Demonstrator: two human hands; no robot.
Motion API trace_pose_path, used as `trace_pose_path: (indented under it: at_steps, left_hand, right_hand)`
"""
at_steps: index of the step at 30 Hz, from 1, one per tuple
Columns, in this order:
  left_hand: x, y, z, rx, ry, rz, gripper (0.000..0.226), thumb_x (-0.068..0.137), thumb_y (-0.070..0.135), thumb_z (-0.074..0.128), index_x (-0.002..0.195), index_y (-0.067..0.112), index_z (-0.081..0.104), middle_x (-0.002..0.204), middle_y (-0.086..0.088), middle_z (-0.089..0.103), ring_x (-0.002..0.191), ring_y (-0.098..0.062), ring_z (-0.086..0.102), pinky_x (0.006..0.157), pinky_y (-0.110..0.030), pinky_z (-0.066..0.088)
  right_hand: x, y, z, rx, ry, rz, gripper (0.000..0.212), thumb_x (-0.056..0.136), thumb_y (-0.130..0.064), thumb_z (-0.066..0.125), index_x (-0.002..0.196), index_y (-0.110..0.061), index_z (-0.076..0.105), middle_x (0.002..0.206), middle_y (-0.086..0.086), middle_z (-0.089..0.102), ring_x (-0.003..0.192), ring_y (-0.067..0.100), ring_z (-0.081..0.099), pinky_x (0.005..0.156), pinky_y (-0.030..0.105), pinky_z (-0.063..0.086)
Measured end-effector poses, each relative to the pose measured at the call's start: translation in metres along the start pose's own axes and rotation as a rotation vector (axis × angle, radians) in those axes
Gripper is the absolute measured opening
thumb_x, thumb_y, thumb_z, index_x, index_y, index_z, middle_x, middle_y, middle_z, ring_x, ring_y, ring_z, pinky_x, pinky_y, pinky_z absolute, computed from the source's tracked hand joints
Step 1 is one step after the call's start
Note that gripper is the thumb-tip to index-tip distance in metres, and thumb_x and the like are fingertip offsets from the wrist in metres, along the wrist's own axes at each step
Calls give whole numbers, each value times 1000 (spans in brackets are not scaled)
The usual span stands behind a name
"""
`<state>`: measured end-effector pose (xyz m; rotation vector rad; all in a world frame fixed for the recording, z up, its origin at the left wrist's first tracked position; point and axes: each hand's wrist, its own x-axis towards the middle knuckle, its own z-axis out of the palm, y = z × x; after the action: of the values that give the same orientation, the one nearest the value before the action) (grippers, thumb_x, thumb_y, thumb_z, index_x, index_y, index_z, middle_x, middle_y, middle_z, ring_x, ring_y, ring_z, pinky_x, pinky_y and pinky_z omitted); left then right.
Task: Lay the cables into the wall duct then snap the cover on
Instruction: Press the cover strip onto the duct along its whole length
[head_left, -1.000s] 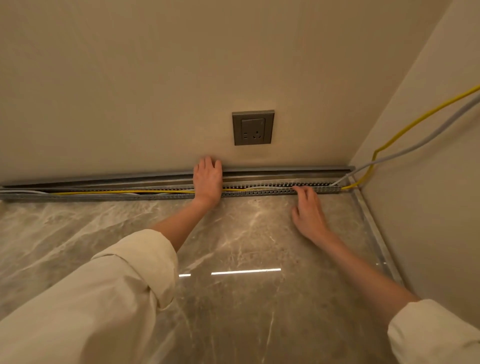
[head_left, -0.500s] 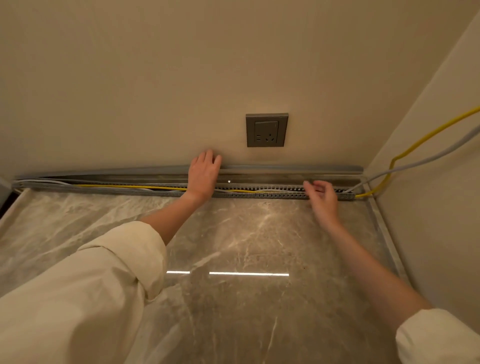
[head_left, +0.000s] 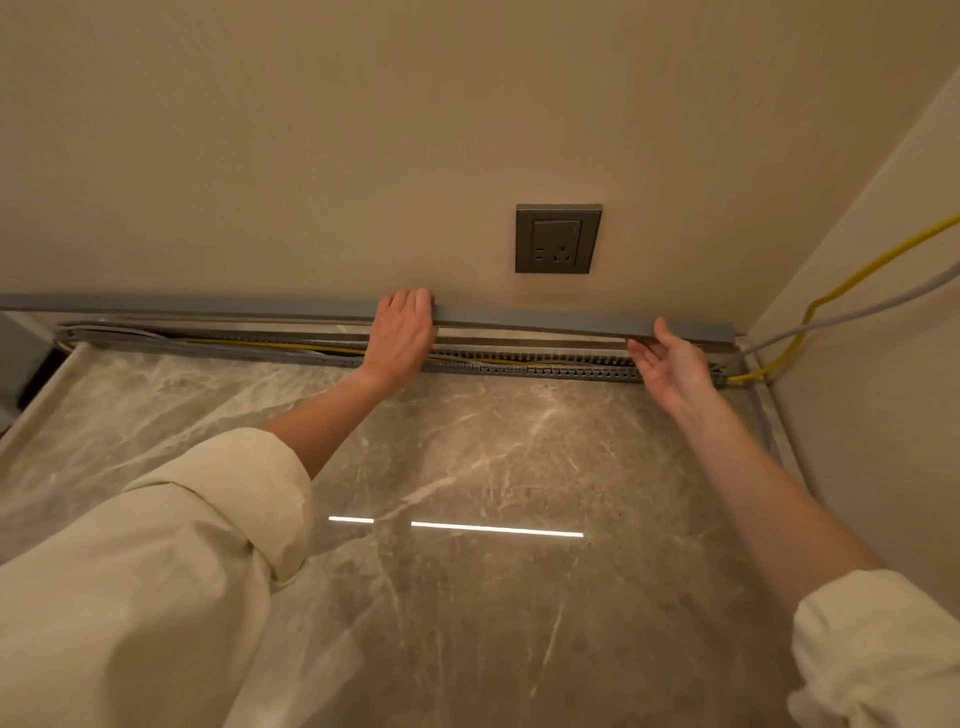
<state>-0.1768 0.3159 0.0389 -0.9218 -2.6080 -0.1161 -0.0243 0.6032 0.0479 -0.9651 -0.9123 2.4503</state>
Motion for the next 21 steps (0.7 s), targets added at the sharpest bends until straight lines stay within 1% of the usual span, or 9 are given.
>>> trace_pose_path:
  at_steps: [3,6,8,11,14,16,19,21]
  left_hand:
    - [-4,2,4,-18,-48,26,12,84,2,44,96,4,47,89,-16,55,80,-30,47,74,-39,37]
    - [-14,1,12,-23,-151,33,13,86,8,46,98,4,47,97,-17,54,87,-32,47,77,-40,36]
    - [-17,4,16,-27,-228,15,18,86,12,47,102,3,47,102,-19,54,92,-34,48,81,-43,37]
    - [-14,16,18,-87,-290,15,29,83,19,51,108,4,47,108,-19,53,100,-34,48,91,-45,37]
    - [-6,42,22,-154,-328,153,43,86,35,53,119,8,45,117,-16,55,109,-33,49,99,-45,36]
    - [4,65,23,-212,-329,233,44,91,42,48,122,10,45,120,-15,56,111,-32,52,98,-44,38]
    - [23,98,24,-226,-389,334,44,95,44,40,122,9,45,121,-16,57,110,-32,53,96,-43,40]
    - [34,119,25,-209,-418,389,44,96,42,40,122,7,45,120,-17,58,109,-34,53,93,-43,40]
  right_hand:
    - [-2,4,-5,-6,39,8,3,93,-9,54,94,-7,53,97,11,61,88,21,60,63,25,57]
    - [-4,9,-11,-30,67,35,5,90,-7,58,93,-5,54,96,13,61,88,22,61,62,26,59]
    - [-4,11,-17,-44,79,82,8,88,-7,61,94,-6,56,99,14,61,92,23,61,66,28,58]
    - [-3,13,-26,-102,65,153,11,87,-10,63,96,-7,57,103,14,62,97,24,60,74,32,53]
    - [0,13,-31,-147,25,174,12,88,-14,63,98,-9,58,102,13,65,98,23,63,76,30,54]
    - [1,12,-33,-168,-7,185,13,89,-17,62,98,-9,58,101,12,67,96,21,65,78,27,54]
    - [4,13,-37,-197,-40,201,14,89,-20,61,99,-10,59,97,10,70,91,19,69,80,26,54]
    - [6,12,-41,-238,-58,212,16,90,-23,59,100,-11,60,95,9,72,88,18,70,78,25,55]
